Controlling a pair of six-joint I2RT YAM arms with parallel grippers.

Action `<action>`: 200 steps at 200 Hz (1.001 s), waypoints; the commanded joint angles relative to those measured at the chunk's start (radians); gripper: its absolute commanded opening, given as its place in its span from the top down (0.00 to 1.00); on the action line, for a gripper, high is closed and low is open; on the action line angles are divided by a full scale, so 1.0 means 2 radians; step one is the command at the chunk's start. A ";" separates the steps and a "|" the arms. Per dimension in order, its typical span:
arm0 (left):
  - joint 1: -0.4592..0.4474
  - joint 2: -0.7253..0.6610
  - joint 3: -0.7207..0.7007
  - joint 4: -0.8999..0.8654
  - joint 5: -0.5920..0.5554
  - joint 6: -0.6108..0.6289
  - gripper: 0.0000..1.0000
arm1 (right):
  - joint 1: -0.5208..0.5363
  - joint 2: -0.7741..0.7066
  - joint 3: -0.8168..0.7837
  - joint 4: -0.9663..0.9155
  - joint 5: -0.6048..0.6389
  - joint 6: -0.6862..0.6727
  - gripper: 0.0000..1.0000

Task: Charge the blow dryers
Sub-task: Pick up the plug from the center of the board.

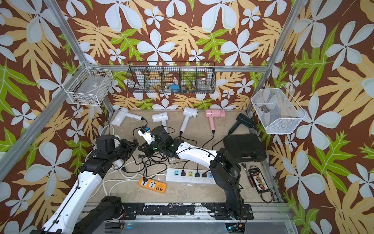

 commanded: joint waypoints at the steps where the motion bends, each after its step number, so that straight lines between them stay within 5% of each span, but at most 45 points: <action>1: 0.000 0.003 -0.006 -0.003 0.000 0.015 0.90 | -0.003 -0.008 0.006 0.003 -0.004 -0.012 1.00; 34: 0.000 0.005 -0.009 -0.012 -0.004 0.031 0.80 | -0.006 -0.011 0.017 -0.023 -0.013 -0.033 1.00; 112: 0.000 -0.009 0.027 -0.055 -0.049 0.100 0.19 | -0.037 -0.048 -0.020 -0.077 -0.045 -0.072 1.00; 200: 0.000 -0.089 0.023 -0.093 -0.080 0.162 0.02 | -0.050 -0.072 -0.038 -0.071 -0.091 -0.065 1.00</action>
